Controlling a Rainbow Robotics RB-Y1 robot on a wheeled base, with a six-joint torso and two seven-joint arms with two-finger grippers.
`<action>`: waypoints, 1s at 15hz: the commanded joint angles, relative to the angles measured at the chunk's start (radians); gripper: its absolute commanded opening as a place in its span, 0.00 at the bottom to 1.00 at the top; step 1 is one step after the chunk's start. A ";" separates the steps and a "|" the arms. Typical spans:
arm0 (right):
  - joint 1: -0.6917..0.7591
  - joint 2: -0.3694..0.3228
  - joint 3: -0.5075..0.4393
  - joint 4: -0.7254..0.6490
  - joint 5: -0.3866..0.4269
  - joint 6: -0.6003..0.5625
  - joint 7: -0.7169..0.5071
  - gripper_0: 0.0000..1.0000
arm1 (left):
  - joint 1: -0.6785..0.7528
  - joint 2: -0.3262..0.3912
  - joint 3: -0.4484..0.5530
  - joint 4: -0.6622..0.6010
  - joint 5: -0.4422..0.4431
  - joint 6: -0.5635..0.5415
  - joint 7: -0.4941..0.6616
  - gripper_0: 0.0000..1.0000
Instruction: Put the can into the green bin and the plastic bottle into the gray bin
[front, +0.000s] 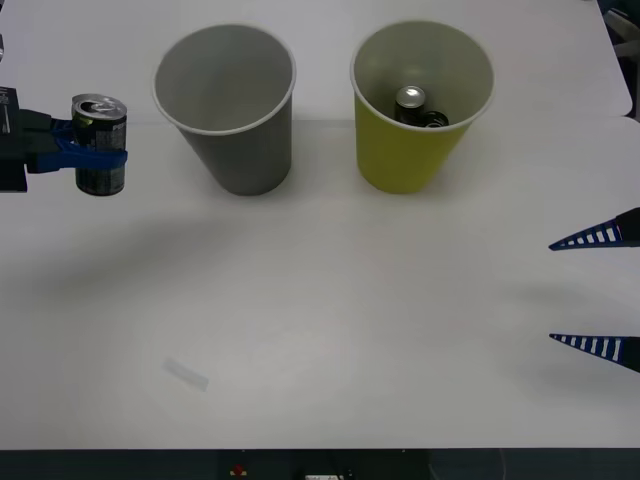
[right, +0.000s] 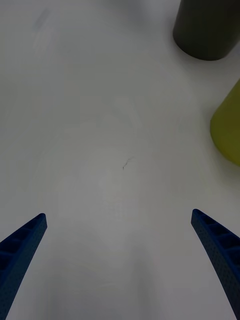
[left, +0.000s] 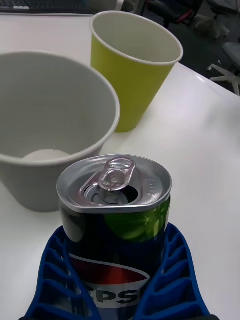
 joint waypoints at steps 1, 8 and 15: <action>0.000 0.000 0.000 0.000 0.000 0.000 0.000 1.00 | -0.111 -0.041 -0.086 0.000 -0.054 0.000 0.024 0.00; 0.000 0.000 0.000 0.000 0.000 0.000 0.000 1.00 | -0.279 -0.122 -0.305 0.002 -0.069 0.114 0.150 0.00; 0.000 0.000 0.000 0.000 0.000 0.000 0.000 1.00 | -0.431 -0.158 -0.624 0.030 -0.123 0.473 0.331 0.00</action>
